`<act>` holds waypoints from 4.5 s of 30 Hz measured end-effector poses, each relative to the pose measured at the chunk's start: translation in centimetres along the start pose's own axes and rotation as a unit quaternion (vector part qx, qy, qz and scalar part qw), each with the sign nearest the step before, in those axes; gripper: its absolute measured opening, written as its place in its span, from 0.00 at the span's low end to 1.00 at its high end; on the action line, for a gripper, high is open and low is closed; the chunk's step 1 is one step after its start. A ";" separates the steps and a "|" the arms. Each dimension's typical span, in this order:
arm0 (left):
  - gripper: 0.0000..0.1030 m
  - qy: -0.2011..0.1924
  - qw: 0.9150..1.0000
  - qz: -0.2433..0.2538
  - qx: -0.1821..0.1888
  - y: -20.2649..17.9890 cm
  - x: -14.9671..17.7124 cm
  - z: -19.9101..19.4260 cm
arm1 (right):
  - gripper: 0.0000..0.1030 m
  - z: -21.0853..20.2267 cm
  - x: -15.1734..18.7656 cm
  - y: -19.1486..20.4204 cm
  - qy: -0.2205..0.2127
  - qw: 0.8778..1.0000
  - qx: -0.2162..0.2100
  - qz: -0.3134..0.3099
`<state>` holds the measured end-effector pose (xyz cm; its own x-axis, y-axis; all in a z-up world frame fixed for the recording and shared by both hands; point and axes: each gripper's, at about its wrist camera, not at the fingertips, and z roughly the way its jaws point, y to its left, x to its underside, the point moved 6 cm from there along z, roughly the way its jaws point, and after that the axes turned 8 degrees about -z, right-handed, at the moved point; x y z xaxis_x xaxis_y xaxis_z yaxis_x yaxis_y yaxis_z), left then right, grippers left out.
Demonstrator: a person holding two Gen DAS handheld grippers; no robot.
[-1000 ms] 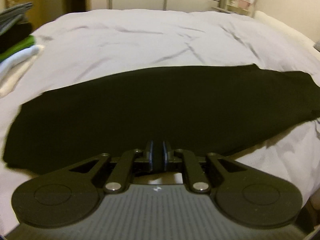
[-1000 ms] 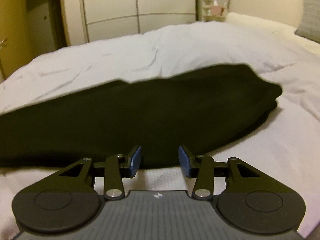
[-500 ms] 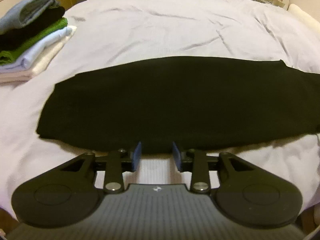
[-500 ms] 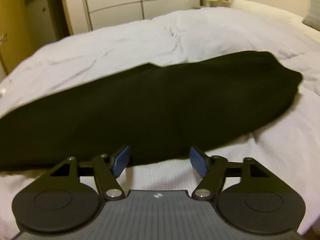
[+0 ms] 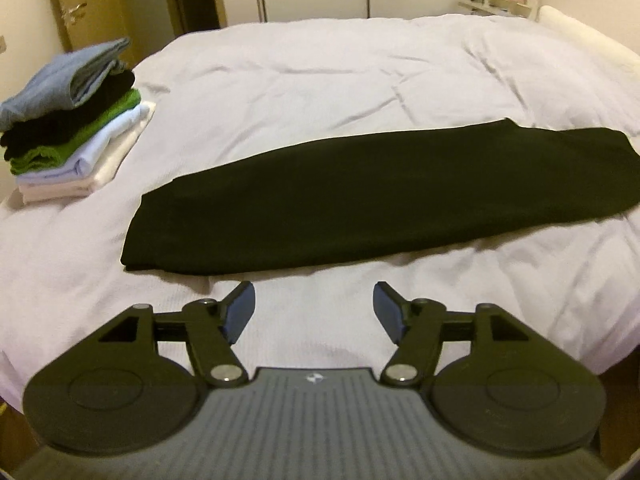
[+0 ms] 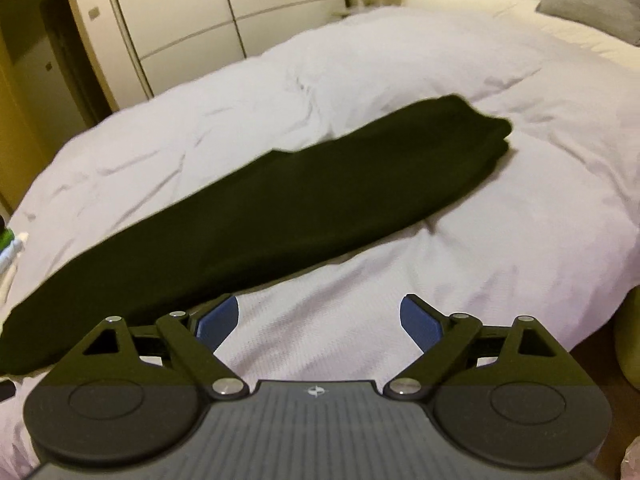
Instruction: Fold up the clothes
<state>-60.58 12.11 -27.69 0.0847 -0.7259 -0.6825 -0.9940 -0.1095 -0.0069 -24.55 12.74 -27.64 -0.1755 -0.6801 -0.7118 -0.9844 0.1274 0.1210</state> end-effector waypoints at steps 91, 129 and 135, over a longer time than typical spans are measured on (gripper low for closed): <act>0.29 0.004 0.977 -0.005 0.212 -0.4 -4.3 8.1 | 0.68 12.3 0.3 9.4 0.015 0.922 -0.337 0.192; 0.36 0.064 0.958 0.154 0.235 -10.5 -9.7 14.6 | 0.32 16.3 -2.0 -10.3 -0.031 0.934 -0.210 0.287; 0.39 0.069 0.961 0.158 0.218 -11.4 -9.7 15.6 | 0.31 17.2 -1.8 -9.9 -0.020 0.937 -0.213 0.275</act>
<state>-51.21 30.95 -32.41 -0.2470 -0.7624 -0.5981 -0.9038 0.4038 -0.1415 -14.36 25.10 -39.42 -0.6661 -0.5672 -0.4843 -0.6601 0.1459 0.7369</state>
